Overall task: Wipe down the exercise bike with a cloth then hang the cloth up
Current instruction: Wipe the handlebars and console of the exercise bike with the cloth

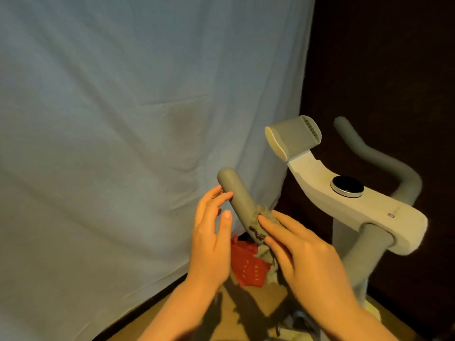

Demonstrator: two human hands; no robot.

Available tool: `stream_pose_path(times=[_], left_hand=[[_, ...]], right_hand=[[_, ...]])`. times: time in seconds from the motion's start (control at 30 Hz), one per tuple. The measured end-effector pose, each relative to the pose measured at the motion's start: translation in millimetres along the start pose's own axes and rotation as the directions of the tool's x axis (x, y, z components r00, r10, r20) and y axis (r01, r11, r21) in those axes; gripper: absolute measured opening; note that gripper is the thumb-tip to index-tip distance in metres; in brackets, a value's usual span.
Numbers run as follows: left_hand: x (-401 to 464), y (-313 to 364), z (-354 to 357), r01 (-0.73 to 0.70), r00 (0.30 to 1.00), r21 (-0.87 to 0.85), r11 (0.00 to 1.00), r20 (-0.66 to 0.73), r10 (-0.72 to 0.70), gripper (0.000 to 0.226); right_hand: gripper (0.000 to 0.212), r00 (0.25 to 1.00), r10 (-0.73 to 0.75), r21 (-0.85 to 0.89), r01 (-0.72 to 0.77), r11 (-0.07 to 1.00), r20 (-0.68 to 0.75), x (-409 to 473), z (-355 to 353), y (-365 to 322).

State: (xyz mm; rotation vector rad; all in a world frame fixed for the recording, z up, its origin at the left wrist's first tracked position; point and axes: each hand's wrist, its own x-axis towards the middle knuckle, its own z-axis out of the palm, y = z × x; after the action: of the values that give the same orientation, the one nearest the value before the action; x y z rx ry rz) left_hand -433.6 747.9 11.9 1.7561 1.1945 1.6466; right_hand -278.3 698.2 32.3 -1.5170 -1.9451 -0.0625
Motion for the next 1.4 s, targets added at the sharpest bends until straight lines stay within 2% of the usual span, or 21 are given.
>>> stream_pose_path(times=[0.13, 0.23, 0.37, 0.5, 0.67, 0.8, 0.83, 0.97, 1.13, 1.2, 1.3, 1.4], left_hand=[[31.8, -14.9, -16.2, -0.037, 0.999, -0.066, 0.997, 0.022, 0.039, 0.037], [40.8, -21.3, -18.5, -0.021, 0.996, -0.102, 0.995, 0.079, 0.029, 0.039], [37.3, -29.0, -27.3, -0.017, 0.97, -0.145, 0.989, 0.238, 0.051, 0.043], [46.2, -34.7, -36.7, -0.039, 0.943, -0.188, 0.981, 0.317, 0.098, 0.041], [58.7, -33.7, -49.7, 0.021, 0.917, -0.252, 0.967, 0.391, 0.082, 0.039], [62.6, -30.5, -53.2, 0.053, 0.899, -0.268, 0.962, 0.432, 0.071, 0.04], [61.9, -30.1, -53.0, 0.06, 0.9, -0.275, 0.959, 0.43, 0.067, 0.04], [60.1, -30.5, -55.1, 0.101, 0.899, -0.291, 0.951, 0.437, 0.038, 0.037], [59.9, -29.7, -53.4, 0.075, 0.905, -0.284, 0.956, 0.423, 0.055, 0.038], [52.7, -25.7, -48.4, 0.094, 0.923, -0.292, 0.952, 0.384, 0.027, 0.038], [45.2, -20.8, -41.6, 0.136, 0.935, -0.318, 0.938, 0.355, -0.015, 0.038], [44.4, -20.1, -36.9, 0.116, 0.955, -0.299, 0.947, 0.296, -0.023, 0.038]], right_hand=[[0.036, 0.972, 0.145, 0.009, -0.146, 0.989, -0.184, 7.3, 15.7, -15.3], [0.049, 0.938, 0.161, 0.015, -0.164, 0.986, -0.306, 14.4, 41.8, -42.8], [0.057, 0.929, 0.132, -0.073, -0.167, 0.983, -0.346, 1.7, 49.7, -46.3], [0.044, 0.855, 0.156, -0.001, -0.18, 0.984, -0.495, 32.4, 68.2, -56.9], [0.031, 0.843, 0.084, -0.08, -0.149, 0.986, -0.531, 28.1, 88.1, -57.8], [0.023, 0.755, 0.116, -0.043, -0.187, 0.981, -0.646, 41.8, 96.5, -69.4], [0.024, 0.755, 0.118, -0.035, -0.183, 0.982, -0.644, 52.4, 96.7, -74.2], [0.027, 0.845, -0.002, -0.14, -0.086, 0.987, -0.535, 50.2, 87.3, -60.5], [0.027, 0.864, 0.274, 0.07, -0.27, 0.96, -0.422, 70.7, 57.8, -64.2], [0.031, 0.916, 0.261, -0.007, -0.276, 0.961, -0.304, 85.2, 50.2, -65.8], [0.053, 0.971, 0.214, -0.108, -0.225, 0.968, -0.103, 73.1, 41.5, -56.9], [0.065, 0.982, 0.183, -0.166, -0.19, 0.968, -0.053, 76.5, 41.4, -53.9]])
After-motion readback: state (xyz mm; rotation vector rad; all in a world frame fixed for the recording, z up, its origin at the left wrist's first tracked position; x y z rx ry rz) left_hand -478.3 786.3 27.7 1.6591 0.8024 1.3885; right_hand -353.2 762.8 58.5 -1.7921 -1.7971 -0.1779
